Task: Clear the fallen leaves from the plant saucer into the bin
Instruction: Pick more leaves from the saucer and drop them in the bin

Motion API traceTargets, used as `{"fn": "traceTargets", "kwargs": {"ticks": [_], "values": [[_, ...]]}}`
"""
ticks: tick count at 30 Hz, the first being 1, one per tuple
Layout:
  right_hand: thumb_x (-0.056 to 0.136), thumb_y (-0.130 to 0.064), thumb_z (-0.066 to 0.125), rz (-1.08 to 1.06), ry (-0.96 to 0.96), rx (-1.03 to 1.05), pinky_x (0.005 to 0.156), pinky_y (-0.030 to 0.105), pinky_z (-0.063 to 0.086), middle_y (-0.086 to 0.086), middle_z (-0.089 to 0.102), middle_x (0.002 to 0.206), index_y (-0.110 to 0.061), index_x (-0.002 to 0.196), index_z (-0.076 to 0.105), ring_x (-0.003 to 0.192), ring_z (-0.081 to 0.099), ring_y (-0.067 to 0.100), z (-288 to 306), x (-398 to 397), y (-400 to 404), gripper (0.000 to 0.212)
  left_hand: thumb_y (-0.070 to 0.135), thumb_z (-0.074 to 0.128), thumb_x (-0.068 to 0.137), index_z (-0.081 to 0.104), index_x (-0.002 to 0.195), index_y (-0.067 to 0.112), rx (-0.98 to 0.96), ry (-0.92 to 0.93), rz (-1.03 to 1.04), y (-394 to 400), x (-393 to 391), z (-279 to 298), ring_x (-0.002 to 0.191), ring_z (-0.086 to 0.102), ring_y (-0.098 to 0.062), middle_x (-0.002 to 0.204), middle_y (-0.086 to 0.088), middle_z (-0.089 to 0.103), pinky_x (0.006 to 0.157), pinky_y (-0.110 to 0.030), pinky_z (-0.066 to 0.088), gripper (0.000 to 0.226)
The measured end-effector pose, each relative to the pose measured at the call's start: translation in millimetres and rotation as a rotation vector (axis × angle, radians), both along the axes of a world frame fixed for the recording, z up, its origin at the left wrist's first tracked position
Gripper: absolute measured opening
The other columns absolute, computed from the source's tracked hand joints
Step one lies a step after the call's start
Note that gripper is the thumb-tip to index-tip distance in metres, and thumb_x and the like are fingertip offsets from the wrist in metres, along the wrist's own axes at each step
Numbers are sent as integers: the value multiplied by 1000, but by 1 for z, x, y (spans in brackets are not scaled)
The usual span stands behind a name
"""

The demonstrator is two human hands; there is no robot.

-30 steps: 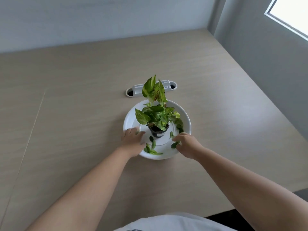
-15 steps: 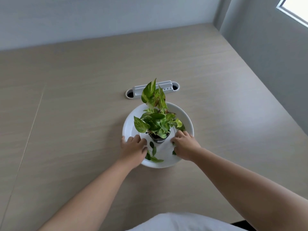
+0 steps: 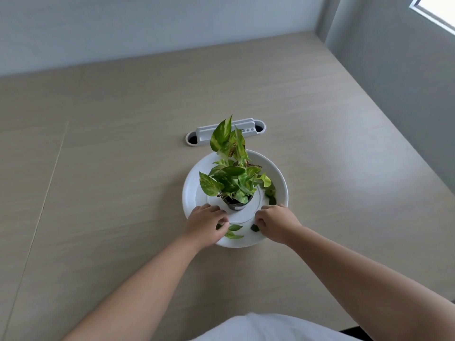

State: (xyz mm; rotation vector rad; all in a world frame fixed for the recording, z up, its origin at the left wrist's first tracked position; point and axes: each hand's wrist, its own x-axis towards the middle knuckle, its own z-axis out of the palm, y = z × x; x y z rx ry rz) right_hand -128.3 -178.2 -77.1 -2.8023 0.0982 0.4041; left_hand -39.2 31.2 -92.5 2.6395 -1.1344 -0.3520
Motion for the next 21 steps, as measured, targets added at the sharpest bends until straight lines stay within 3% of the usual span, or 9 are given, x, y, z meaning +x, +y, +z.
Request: {"fn": "traceTargets", "kwargs": {"ticks": [2, 4, 6, 8, 9, 13, 17, 19, 21], "values": [[91, -19, 40, -22, -62, 10, 85, 31, 42, -2, 65, 93, -19, 91, 71, 83, 61, 24, 0, -2, 0, 30, 55, 52, 81, 66, 102, 24, -3, -31, 101, -5, -2, 0, 101, 57, -23, 104, 5, 63, 83, -34, 44, 40], [92, -25, 43, -57, -81, -18, 95, 34, 40, -1, 63, 102, -22, 100, 70, 91, 61, 23, 3, -1, -1, 28, 69, 57, 73, 54, 122, 25, 96, 14, 276, -10, -6, 1, 119, 46, -24, 126, 2, 50, 98, -35, 38, 66], [92, -29, 42, -106, -2, -84, 108, 38, 30, 1, 58, 111, -25, 113, 64, 103, 58, 24, 8, 1, -2, 31, 86, 47, 62, 36, 138, 24, 198, 62, 431, -15, -9, 2, 134, 31, -24, 141, -2, 36, 117, -40, 12, 99], [92, -30, 40, -153, 100, -107, 118, 46, 12, 3, 51, 121, -26, 124, 55, 115, 53, 25, 9, 2, 1, 36, 94, 33, 57, 21, 146, 21, 278, 64, 474, -17, -10, 0, 144, 17, -26, 151, -4, 28, 109, -51, -23, 116], [92, -32, 39, -165, 131, -104, 119, 48, 5, 4, 48, 125, -26, 128, 51, 119, 51, 24, 9, 2, 3, 38, 93, 31, 57, 17, 149, 20, 300, 66, 468, -18, -10, -1, 146, 15, -25, 153, -5, 27, 103, -53, -30, 118], [91, -37, 37, -173, 204, -87, 118, 52, 1, 5, 45, 128, -24, 131, 44, 119, 52, 27, 8, -3, 16, 42, 76, 51, 66, 23, 146, 21, 259, 99, 462, -21, -14, 0, 137, 37, -21, 140, -4, 39, 109, -58, -23, 100], [92, -34, 38, -134, 164, -40, 117, 53, 12, 2, 56, 114, -24, 118, 57, 105, 59, 23, 13, -5, 26, 34, 43, 60, 74, 38, 135, 28, 177, 147, 438, -15, -7, 6, 120, 54, -21, 129, 0, 43, 116, -60, -10, 67], [92, -32, 39, -169, 90, -50, 117, 50, 10, 0, 57, 113, -25, 114, 61, 104, 60, 22, 15, -3, 23, 31, 47, 57, 76, 38, 135, 29, 188, 159, 423, -12, -2, 11, 123, 52, -20, 130, 0, 43, 116, -61, -7, 65], [91, -31, 40, -240, 68, -94, 116, 50, 0, 1, 53, 119, -26, 119, 58, 111, 58, 23, 17, 2, 15, 33, 71, 54, 67, 34, 138, 29, 260, 177, 402, -13, -2, 17, 127, 48, -22, 133, -2, 42, 113, -62, -9, 85]]}}
